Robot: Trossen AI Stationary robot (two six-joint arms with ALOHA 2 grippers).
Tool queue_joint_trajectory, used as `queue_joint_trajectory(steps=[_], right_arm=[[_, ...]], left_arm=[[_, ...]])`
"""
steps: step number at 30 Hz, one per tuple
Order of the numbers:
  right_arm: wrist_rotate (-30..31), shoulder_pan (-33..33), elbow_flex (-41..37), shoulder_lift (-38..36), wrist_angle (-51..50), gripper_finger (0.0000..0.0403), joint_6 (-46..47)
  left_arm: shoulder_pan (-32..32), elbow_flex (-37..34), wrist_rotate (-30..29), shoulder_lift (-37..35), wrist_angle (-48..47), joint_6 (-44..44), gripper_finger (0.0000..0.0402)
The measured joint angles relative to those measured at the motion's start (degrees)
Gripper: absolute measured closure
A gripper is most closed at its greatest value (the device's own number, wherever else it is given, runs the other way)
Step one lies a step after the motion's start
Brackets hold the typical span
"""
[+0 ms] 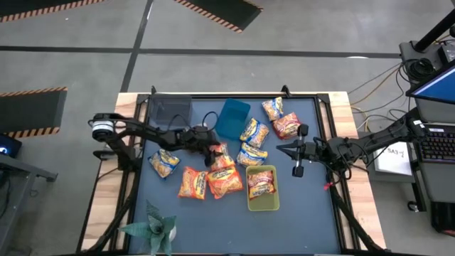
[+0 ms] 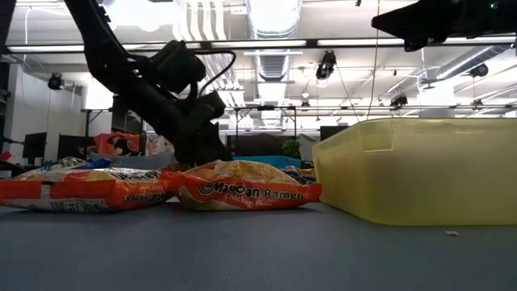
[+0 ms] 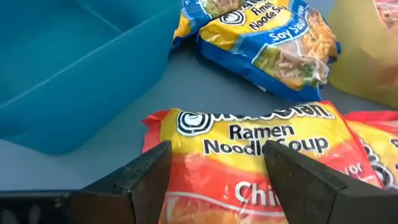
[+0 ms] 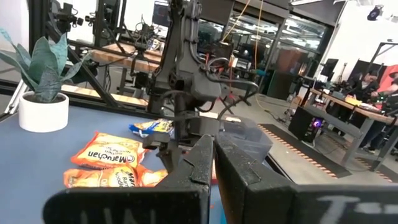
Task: Sort Maruchan noodles
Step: Put the orange noodle pack into the black bin
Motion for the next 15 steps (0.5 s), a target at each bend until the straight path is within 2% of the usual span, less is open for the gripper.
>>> queue_joint_trajectory(steps=[11,15], right_arm=[[0.02,0.0,0.0,0.0,0.02,0.0394,-0.17],[0.02,0.0,0.0,0.0,0.02,0.0394,-0.21]], left_arm=[[0.0,0.69,1.48,4.44,2.19,-2.93,0.0173],[-0.07,0.62,1.44,3.79,1.97,-2.89,0.0209]])
